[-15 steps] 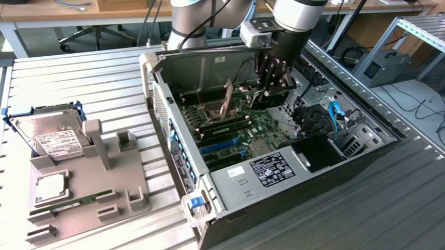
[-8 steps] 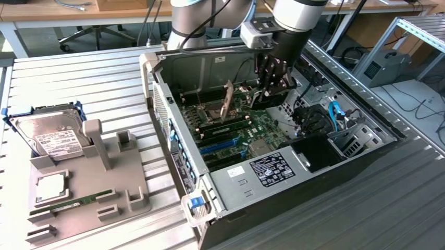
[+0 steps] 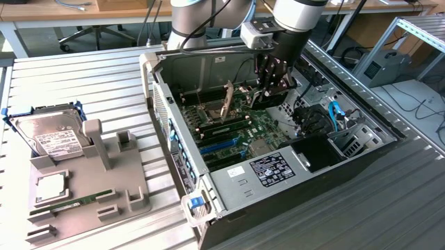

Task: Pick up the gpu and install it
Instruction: 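Insert the gpu into the slot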

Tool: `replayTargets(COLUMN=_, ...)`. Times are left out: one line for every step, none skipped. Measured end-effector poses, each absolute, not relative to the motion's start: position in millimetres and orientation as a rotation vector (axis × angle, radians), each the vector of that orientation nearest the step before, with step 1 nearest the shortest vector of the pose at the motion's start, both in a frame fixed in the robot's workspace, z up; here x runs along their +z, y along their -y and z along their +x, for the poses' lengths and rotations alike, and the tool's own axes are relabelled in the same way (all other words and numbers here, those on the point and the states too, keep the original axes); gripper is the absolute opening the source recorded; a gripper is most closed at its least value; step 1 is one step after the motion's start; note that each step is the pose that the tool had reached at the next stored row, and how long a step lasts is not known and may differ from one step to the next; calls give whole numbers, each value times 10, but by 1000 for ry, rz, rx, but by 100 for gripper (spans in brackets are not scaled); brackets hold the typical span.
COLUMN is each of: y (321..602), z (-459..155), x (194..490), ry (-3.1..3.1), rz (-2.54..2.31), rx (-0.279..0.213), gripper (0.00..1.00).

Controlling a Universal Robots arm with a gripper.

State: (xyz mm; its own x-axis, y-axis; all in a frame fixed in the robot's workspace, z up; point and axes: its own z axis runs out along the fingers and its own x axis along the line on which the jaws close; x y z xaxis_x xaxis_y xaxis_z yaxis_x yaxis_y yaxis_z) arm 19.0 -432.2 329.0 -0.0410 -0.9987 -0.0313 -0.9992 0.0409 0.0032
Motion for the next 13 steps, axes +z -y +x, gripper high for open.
replayTargets(y=4323, z=189, x=3289, ry=-2252, rz=-2161, rx=37, gripper=26)
replayTargets(y=4327, z=186, x=3288, ry=-2251, rz=-2161, rx=38, gripper=26)
replayTargets(y=4331, z=181, x=3289, ry=-2251, rz=-2160, rx=39, gripper=26)
replayTargets(y=4338, z=174, x=3290, ry=-2250, rz=-2160, rx=40, gripper=26)
replayTargets(y=4347, z=165, x=3290, ry=-2249, rz=-2159, rx=42, gripper=26)
replayTargets(y=4356, z=156, x=3290, ry=-2249, rz=-2158, rx=44, gripper=26)
replayTargets(y=4366, z=146, x=3290, ry=-2248, rz=-2158, rx=45, gripper=26)
replayTargets(y=4378, z=137, x=3290, ry=-2247, rz=-2157, rx=47, gripper=26)
replayTargets(y=4393, z=125, x=3290, ry=-2246, rz=-2156, rx=48, gripper=26)
replayTargets(y=4402, z=116, x=3290, ry=-2246, rz=-2156, rx=49, gripper=26)
replayTargets(y=4409, z=110, x=3290, ry=-2246, rz=-2156, rx=49, gripper=26)
replayTargets(y=4413, z=105, x=3290, ry=-2246, rz=-2156, rx=49, gripper=26)
replayTargets(y=4416, z=101, x=3290, ry=-2246, rz=-2156, rx=50, gripper=26)
